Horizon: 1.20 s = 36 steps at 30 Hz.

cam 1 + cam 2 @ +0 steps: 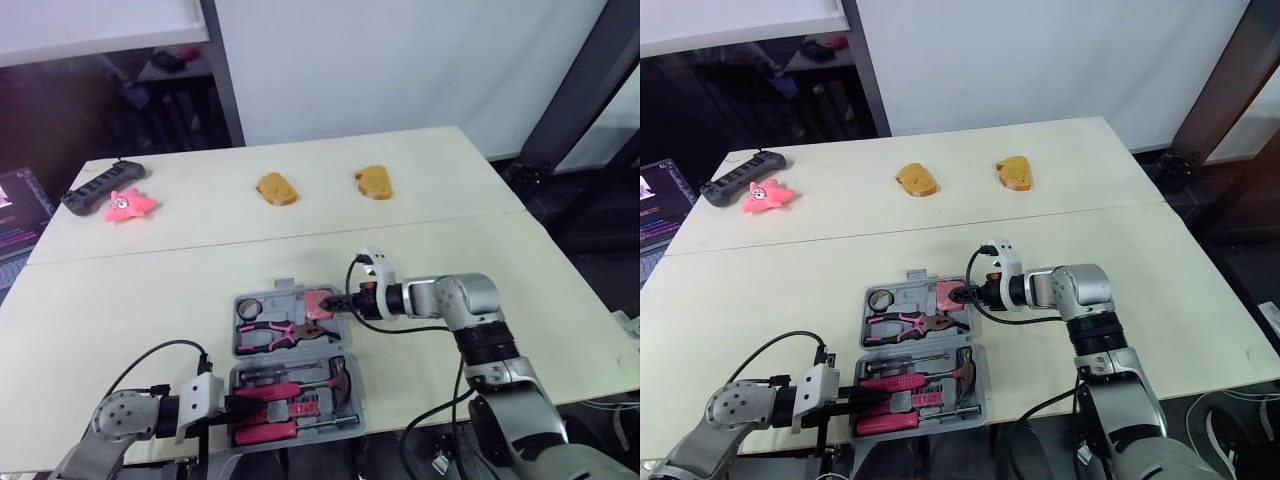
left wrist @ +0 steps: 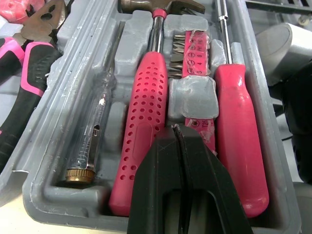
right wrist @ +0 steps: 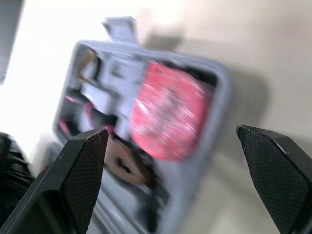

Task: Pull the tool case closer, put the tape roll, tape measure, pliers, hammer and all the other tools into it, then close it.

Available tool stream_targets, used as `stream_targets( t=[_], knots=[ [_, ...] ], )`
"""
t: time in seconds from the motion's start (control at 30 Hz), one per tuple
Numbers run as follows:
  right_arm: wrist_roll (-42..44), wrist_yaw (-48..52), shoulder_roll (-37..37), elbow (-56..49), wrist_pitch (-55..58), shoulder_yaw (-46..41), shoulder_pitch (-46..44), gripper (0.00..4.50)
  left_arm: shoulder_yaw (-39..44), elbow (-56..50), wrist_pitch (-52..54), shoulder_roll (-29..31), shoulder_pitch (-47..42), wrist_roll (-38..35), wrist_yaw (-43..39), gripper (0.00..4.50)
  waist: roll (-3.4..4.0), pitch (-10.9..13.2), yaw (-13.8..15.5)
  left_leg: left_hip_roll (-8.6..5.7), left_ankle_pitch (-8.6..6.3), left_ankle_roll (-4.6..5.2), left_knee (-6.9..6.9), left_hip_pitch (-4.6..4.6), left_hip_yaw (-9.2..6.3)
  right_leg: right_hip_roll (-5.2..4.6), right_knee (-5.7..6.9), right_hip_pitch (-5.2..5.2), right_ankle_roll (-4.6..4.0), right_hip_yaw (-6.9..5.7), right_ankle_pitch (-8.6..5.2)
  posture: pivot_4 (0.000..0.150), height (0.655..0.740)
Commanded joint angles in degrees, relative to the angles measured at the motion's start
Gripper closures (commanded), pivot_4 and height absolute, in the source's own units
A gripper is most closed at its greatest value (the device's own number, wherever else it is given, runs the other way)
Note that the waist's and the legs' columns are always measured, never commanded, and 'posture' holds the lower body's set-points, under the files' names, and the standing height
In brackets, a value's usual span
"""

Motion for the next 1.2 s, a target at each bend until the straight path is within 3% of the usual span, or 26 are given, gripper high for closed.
stream_targets(
  t=[0.03, 0.27, 0.6, 0.87, 1.2],
  knots=[
    [2.3, 1.3, 2.7, 2.2, -1.0, -2.9, -1.5, 0.05, -2.5, 3.4, 1.5, 1.7, 2.3, 4.5, -0.4, 4.50, 0.00, 0.0, -0.1, 0.00, 0.00, 0.00, 0.00, 0.01, 0.01, 0.00, 0.00, 0.00, 0.00, 0.00, 0.00, 0.150, 0.7400],
    [4.7, 2.4, 4.3, 3.6, -1.0, -8.0, -1.2, 0.05, -2.4, 4.0, 1.3, 2.5, 1.3, 4.0, -0.7, 4.50, 0.03, 0.0, -1.1, 0.03, 0.00, 0.00, -0.03, 0.00, 0.01, 0.03, 0.03, -0.04, -0.01, 0.02, 0.00, 0.150, 0.7400],
    [8.8, 8.5, 1.0, -7.0, 1.3, -5.8, 1.7, 0.05, -2.3, 5.2, 0.4, 2.9, 0.8, 3.7, -1.3, 4.50, 0.06, 0.0, -1.3, 0.04, 0.00, 0.00, -0.03, 0.00, 0.00, 0.05, 0.06, -0.06, -0.01, 0.04, 0.00, 0.150, 0.7400],
    [0.2, 4.4, -0.8, 1.4, -6.3, -3.1, -0.2, 0.05, -2.3, 5.7, 0.2, 2.8, 0.6, 3.6, -1.4, 4.50, 0.06, 0.0, -1.3, 0.05, 0.00, 0.00, -0.02, 0.00, 0.02, 0.06, 0.07, -0.07, -0.01, 0.06, 0.00, 0.150, 0.7400],
    [-2.8, 6.5, 0.1, 6.2, -11.4, 0.5, -1.6, 0.05, -2.3, 5.3, 0.5, 2.6, 0.8, 3.7, -0.9, 4.50, 0.07, 0.0, -1.2, 0.04, 0.00, 0.00, -0.02, 0.00, 0.02, 0.04, 0.07, -0.07, -0.01, 0.06, 0.00, 0.150, 0.7400]
  ],
)
